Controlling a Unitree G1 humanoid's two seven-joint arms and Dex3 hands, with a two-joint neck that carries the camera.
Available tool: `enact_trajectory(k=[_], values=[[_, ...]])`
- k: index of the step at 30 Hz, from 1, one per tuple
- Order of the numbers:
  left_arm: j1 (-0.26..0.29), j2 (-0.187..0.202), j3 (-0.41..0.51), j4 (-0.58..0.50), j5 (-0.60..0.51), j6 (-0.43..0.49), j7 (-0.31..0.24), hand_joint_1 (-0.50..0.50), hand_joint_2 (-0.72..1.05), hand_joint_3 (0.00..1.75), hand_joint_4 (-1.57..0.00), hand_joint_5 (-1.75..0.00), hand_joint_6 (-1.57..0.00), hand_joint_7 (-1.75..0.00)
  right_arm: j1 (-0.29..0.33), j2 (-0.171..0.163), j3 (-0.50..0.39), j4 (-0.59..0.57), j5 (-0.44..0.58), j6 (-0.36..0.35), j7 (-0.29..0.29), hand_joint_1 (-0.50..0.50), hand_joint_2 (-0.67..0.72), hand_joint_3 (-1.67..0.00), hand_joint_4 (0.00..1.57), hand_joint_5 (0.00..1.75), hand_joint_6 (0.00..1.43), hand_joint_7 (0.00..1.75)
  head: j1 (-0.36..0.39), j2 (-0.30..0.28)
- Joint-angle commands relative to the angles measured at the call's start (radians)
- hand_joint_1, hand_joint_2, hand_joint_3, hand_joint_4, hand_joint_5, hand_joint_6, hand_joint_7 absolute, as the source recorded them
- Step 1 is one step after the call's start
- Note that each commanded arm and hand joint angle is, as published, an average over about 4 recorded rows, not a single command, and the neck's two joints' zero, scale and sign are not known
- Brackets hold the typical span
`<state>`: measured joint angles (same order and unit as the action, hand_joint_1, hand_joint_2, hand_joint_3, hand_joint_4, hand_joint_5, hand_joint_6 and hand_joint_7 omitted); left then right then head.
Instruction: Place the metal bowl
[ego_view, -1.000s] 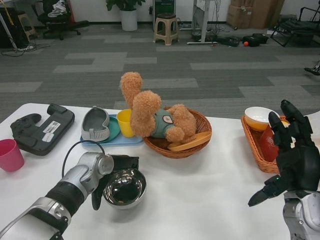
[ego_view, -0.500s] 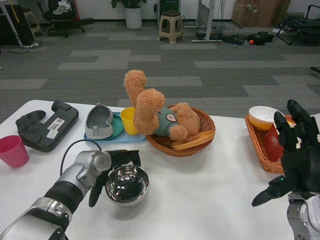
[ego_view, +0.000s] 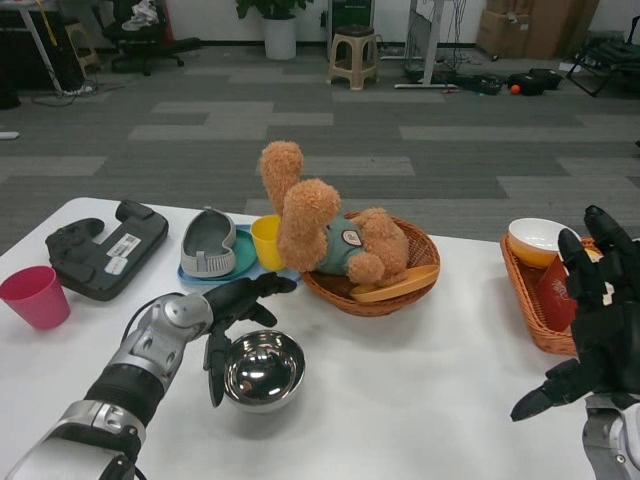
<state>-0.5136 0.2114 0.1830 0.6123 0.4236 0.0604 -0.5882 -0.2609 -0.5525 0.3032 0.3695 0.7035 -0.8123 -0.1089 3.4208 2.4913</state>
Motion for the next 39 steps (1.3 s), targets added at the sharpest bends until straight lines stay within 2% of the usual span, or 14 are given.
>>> enact_trajectory(k=[1, 4, 6, 9, 15, 18, 24, 26, 30, 31, 33, 35, 39], values=[[-0.029, 0.016, 0.066, 0.048, -0.067, 0.049, -0.043, -0.5, 1.05, 0.09, 0.0, -0.85, 0.0, -0.19, -0.005, -0.005, 0.002, 0.011, 0.004, -0.008, 0.001, 0.19, 0.72, 0.0, 0.2, 0.29, 0.0, 0.42, -0.006, 0.016], [-0.049, 0.039, 0.082, 0.1, -0.07, 0.043, -0.048, -0.5, 1.05, 0.09, 0.0, -0.62, 0.0, -0.14, -0.005, -0.004, 0.002, 0.01, 0.004, -0.008, 0.001, 0.2, 0.72, 0.0, 0.2, 0.29, 0.0, 0.42, -0.014, 0.016], [-0.06, 0.048, 0.087, 0.133, -0.068, 0.03, -0.048, -0.5, 1.05, 0.09, 0.0, -0.36, 0.0, -0.12, -0.005, -0.004, 0.002, 0.011, 0.004, -0.008, 0.001, 0.21, 0.72, 0.0, 0.2, 0.29, 0.0, 0.42, -0.017, 0.021], [-0.079, 0.049, 0.157, 0.201, -0.073, 0.006, -0.045, -0.5, 1.0, 0.09, 0.0, -0.1, 0.0, -0.07, -0.005, -0.004, 0.004, 0.011, 0.005, -0.008, 0.001, 0.21, 0.72, 0.0, 0.2, 0.29, 0.0, 0.42, -0.012, 0.034], [-0.074, -0.003, 0.303, 0.173, -0.076, 0.052, -0.047, -0.5, 0.96, 0.09, 0.0, -0.1, 0.0, -0.07, -0.004, -0.006, 0.002, 0.011, 0.005, -0.008, 0.001, 0.19, 0.72, 0.0, 0.2, 0.29, 0.0, 0.42, 0.003, 0.041], [-0.062, -0.022, 0.351, 0.136, -0.094, 0.078, -0.047, -0.5, 1.03, 0.09, 0.0, -0.1, 0.0, -0.07, -0.003, -0.006, 0.002, 0.011, 0.005, -0.008, 0.001, 0.21, 0.72, 0.0, 0.2, 0.29, 0.0, 0.42, 0.009, 0.044], [-0.02, -0.075, 0.43, 0.007, -0.227, 0.122, -0.047, -0.5, 1.05, 0.09, 0.0, 0.0, 0.0, -0.07, -0.003, -0.004, 0.002, 0.009, 0.006, -0.008, 0.001, 0.19, 0.72, 0.0, 0.2, 0.29, 0.0, 0.42, 0.013, 0.05], [0.004, -0.093, 0.43, -0.069, -0.273, 0.144, -0.045, -0.5, 0.94, 0.09, 0.0, -0.03, 0.0, -0.07, -0.002, -0.002, 0.0, 0.009, 0.007, -0.008, 0.001, 0.19, 0.72, 0.0, 0.2, 0.29, 0.0, 0.42, 0.011, 0.055], [0.053, -0.117, 0.369, -0.279, -0.454, 0.141, -0.04, -0.5, 0.34, 0.09, 0.0, 0.0, 0.0, -0.07, -0.001, 0.0, 0.0, 0.011, 0.019, -0.008, 0.001, 0.21, 0.72, 0.0, 0.2, 0.29, 0.0, 0.42, 0.002, 0.088], [0.058, -0.118, 0.357, -0.32, -0.478, 0.137, -0.038, -0.5, 0.27, 0.09, 0.0, 0.0, 0.0, -0.07, -0.001, 0.0, 0.001, 0.012, 0.021, -0.008, 0.001, 0.21, 0.72, 0.0, 0.2, 0.29, 0.0, 0.42, -0.001, 0.095], [0.065, -0.122, 0.335, -0.404, -0.52, 0.111, -0.032, -0.5, 0.21, 0.09, 0.0, 0.0, 0.0, -0.07, -0.004, 0.0, 0.002, 0.015, 0.024, -0.008, 0.001, 0.21, 0.72, 0.0, 0.2, 0.29, 0.0, 0.42, -0.017, 0.12], [0.066, -0.128, 0.322, -0.441, -0.56, 0.064, -0.022, -0.5, 0.23, 0.09, 0.0, 0.0, 0.0, -0.07, -0.005, 0.0, 0.0, 0.014, 0.024, -0.008, 0.001, 0.19, 0.72, 0.0, 0.2, 0.29, 0.0, 0.42, -0.038, 0.148], [0.069, -0.132, 0.286, -0.467, -0.685, -0.078, 0.04, -0.5, 0.1, 0.09, 0.0, 0.0, 0.0, -0.07, -0.006, 0.002, -0.011, 0.0, 0.023, -0.008, 0.001, 0.17, 0.72, 0.0, 0.2, 0.29, 0.0, 0.42, -0.074, 0.204]])
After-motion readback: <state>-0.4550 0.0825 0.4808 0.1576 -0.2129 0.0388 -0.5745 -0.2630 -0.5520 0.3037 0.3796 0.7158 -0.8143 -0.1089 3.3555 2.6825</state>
